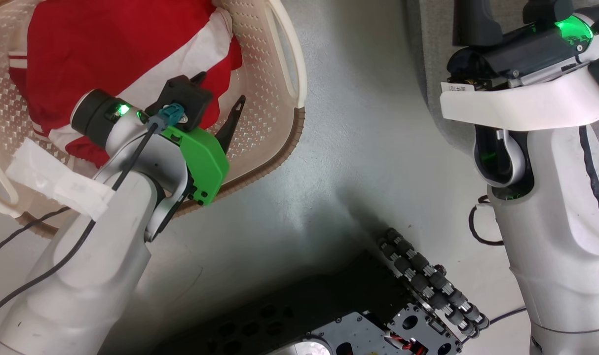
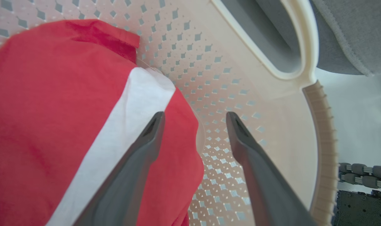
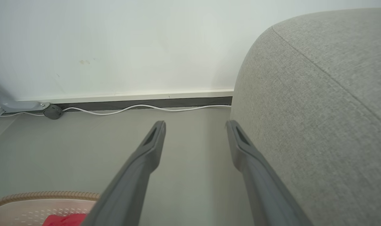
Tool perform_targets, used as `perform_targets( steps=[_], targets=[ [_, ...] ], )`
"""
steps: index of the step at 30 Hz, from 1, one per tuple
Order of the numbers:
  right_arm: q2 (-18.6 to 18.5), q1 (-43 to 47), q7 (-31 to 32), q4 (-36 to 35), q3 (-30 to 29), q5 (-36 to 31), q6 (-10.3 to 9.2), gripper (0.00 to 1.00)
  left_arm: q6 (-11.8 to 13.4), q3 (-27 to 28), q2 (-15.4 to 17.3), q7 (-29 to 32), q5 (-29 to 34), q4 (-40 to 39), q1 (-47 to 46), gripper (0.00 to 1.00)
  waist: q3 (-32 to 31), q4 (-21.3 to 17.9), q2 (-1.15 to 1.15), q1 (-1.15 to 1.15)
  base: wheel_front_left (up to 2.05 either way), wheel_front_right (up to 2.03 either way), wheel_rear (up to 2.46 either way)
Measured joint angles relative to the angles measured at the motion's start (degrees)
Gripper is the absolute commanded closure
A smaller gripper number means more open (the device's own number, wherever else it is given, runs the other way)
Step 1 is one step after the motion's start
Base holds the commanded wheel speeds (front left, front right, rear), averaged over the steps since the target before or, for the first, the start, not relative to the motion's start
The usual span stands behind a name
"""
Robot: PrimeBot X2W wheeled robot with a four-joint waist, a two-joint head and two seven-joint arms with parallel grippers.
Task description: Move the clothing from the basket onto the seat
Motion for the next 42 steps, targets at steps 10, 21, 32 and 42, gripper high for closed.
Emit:
perform_targets(
  steps=[10, 21, 32, 42],
  targets=[
    [0.0, -0.6, 0.0, 0.5, 0.5, -0.4, 0.02, 0.00, 0.0, -0.2, 0.0, -0.6, 0.0, 2.1, -1.0, 0.00, 0.8, 0.6, 0.00, 0.00, 0.00, 0.00, 0.00],
    [0.0, -0.7, 0.0, 0.8, 0.5, -0.5, 0.02, 0.00, 0.0, -1.4, 0.3, -1.6, 0.2, 3.9, -2.5, 0.00, 1.1, 1.4, 0.00, 0.00, 0.00, 0.00, 0.00],
    [0.0, -0.7, 0.0, 0.9, 0.1, -0.6, 0.03, 0.00, 0.0, -2.4, 0.4, -2.8, 0.8, 6.0, -3.1, 0.00, 1.4, 2.0, 0.00, -0.01, 0.00, 0.00, 0.00],
    [0.0, -0.7, 0.0, 1.0, -0.2, -1.3, 0.11, 0.00, 0.0, -3.0, 0.4, -4.2, 1.2, 7.8, -4.6, 1.00, 1.6, 2.7, 0.00, 0.00, 0.00, 0.00, 0.00]
  ],
)
